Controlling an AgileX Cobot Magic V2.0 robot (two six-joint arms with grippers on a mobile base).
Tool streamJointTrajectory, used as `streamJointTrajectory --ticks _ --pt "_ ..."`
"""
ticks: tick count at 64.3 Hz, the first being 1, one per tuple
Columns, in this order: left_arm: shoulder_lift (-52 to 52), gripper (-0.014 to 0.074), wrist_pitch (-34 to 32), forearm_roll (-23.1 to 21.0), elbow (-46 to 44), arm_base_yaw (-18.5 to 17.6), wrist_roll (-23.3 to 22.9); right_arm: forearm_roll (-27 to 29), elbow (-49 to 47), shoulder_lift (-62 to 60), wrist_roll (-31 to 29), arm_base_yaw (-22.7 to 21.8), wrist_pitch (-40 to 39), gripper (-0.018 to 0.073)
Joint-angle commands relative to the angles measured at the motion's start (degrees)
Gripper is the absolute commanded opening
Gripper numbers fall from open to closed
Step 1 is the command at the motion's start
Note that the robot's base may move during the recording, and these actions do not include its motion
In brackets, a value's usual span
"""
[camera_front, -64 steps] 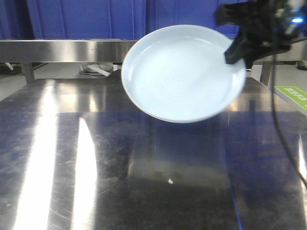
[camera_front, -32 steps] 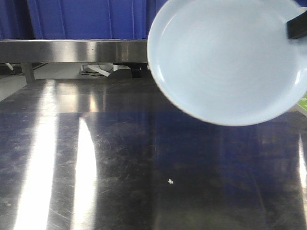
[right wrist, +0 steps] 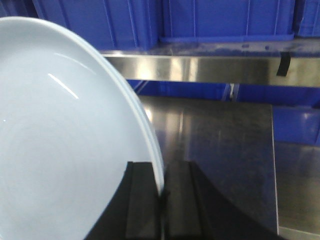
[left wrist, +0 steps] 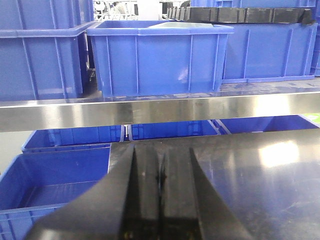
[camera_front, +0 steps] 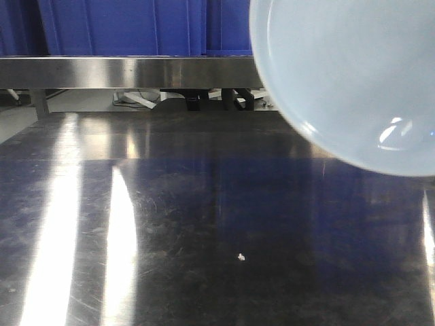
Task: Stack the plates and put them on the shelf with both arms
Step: 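Lift the stacked plates up off the table with the right gripper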
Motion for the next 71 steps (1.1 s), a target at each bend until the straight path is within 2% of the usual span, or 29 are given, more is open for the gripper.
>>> streamJointTrajectory --ticks 1,71 --pt "0.40 0.0080 -4.71 0.03 -1.62 0.02 -0.10 0.48 -1.66 -1.08 -0.16 -0.17 -5.22 0.0057" --pt "0.40 0.0080 -4.71 0.03 -1.62 0.02 -0.10 0.48 -1.66 -1.17 -0.16 -0.17 -4.46 0.0057"
